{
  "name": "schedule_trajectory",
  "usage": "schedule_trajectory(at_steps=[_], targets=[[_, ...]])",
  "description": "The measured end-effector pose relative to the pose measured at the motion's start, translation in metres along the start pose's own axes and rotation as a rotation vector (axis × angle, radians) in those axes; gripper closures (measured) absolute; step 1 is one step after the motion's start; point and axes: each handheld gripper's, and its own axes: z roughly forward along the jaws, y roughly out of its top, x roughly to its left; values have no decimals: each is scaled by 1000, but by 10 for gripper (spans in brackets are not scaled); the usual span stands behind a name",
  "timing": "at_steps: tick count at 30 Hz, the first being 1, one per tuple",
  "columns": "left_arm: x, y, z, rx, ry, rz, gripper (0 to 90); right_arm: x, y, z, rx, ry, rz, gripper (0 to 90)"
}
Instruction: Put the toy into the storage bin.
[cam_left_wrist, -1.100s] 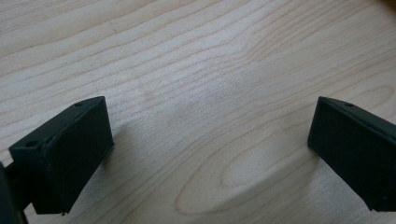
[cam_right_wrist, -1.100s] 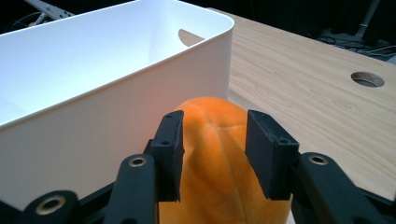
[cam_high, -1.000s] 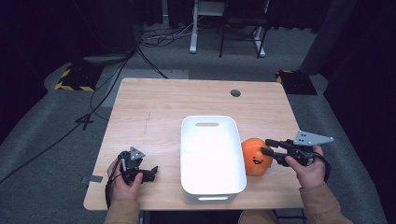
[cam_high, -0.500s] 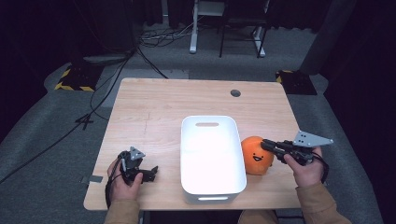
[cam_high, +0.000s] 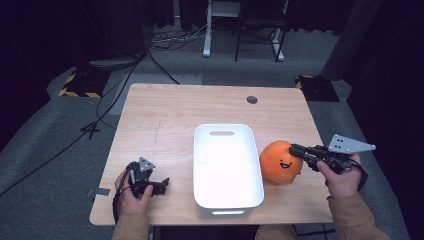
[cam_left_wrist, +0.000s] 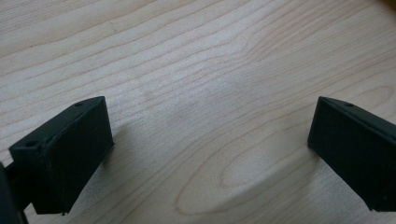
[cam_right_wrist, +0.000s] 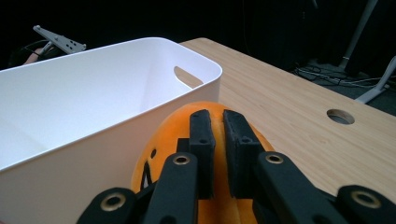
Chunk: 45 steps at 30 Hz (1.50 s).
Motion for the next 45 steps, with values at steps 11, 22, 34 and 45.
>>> schedule_trajectory(at_steps=[11, 22, 34, 45], targets=[[0, 0, 0, -2, -2, 0, 2, 2, 19, -18, -48, -22, -18, 835], [0, 0, 0, -2, -2, 0, 2, 2, 41, -36, -88, -32, -50, 836], [0, 0, 0, -2, -1, 0, 2, 3, 63, -46, -141, -32, -67, 837], [0, 0, 0, -1, -2, 1, 2, 10, 87, -46, -178, -2, -96, 838]])
